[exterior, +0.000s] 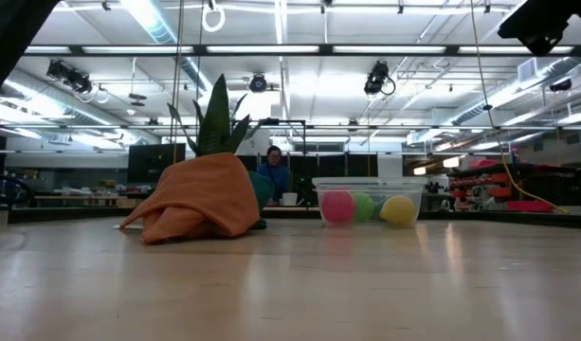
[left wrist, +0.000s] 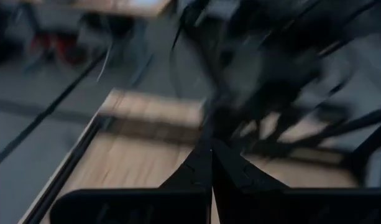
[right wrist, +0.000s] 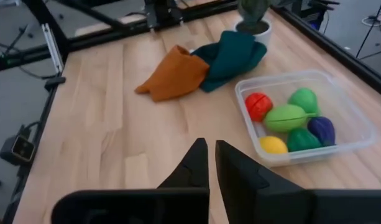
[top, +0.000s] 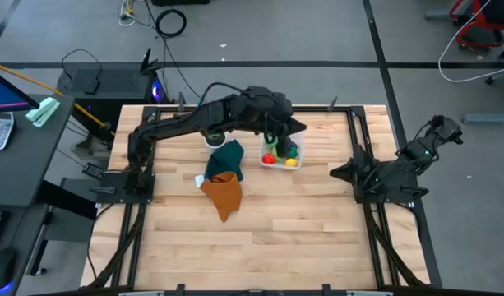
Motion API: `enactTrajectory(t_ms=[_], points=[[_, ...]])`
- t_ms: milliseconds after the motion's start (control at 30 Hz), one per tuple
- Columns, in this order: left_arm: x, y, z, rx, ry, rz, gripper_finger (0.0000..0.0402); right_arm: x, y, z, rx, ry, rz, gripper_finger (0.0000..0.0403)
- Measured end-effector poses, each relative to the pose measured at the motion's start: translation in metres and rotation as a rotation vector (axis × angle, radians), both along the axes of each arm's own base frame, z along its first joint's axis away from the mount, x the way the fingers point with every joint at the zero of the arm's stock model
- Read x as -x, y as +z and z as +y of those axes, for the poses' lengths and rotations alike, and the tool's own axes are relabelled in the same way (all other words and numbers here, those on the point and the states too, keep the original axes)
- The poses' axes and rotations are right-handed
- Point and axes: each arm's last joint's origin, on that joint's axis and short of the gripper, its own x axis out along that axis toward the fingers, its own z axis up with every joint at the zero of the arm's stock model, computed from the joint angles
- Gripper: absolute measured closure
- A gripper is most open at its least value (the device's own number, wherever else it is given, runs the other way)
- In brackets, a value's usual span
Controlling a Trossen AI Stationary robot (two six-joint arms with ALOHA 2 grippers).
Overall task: Pick and placing Produce into tupperware
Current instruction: Return to Home Position
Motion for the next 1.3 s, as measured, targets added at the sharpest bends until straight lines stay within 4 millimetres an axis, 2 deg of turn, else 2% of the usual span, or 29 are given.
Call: enactTrajectory(t_ms=[133,267,367,567,667,767,867,1167,1300], points=[[-0.011,0.011,-0.016,0.01,-0.056,-0.174,0.04,0.004,0.002,-0.006,-0.011,-0.014,-0.018,0.0403],[-0.024,0.02,-0.04,0.01,-0.084,-0.377,0.04,0.006,0.002,-0.01,-0.01,-0.037,-0.024,0.0403],[-0.032,0.015,-0.054,0.016,-0.079,-0.41,0.0401,0.005,0.002,-0.011,-0.017,-0.045,-0.022,0.0403],[-0.031,0.018,-0.072,-0.004,-0.057,-0.439,0.0401,0.005,0.002,-0.01,-0.048,-0.024,-0.009,0.0403],[-0.035,0.006,-0.075,0.012,-0.06,-0.476,0.0401,0.005,0.002,-0.01,-0.059,-0.027,-0.009,0.0403],[-0.026,-0.016,-0.074,0.049,-0.055,-0.458,0.0401,0.005,0.001,-0.009,-0.077,-0.017,-0.002,0.0403],[0.006,-0.024,-0.07,0.066,-0.02,-0.484,0.0401,0.005,0.001,-0.009,-0.086,-0.017,0.005,0.0403],[0.133,-0.053,-0.05,0.095,0.071,-0.684,0.0401,0.002,0.0,-0.007,-0.081,-0.013,0.019,0.0403],[0.173,-0.066,-0.044,0.101,0.084,-0.667,0.0401,0.0,-0.001,-0.006,-0.078,-0.013,0.024,0.0403]])
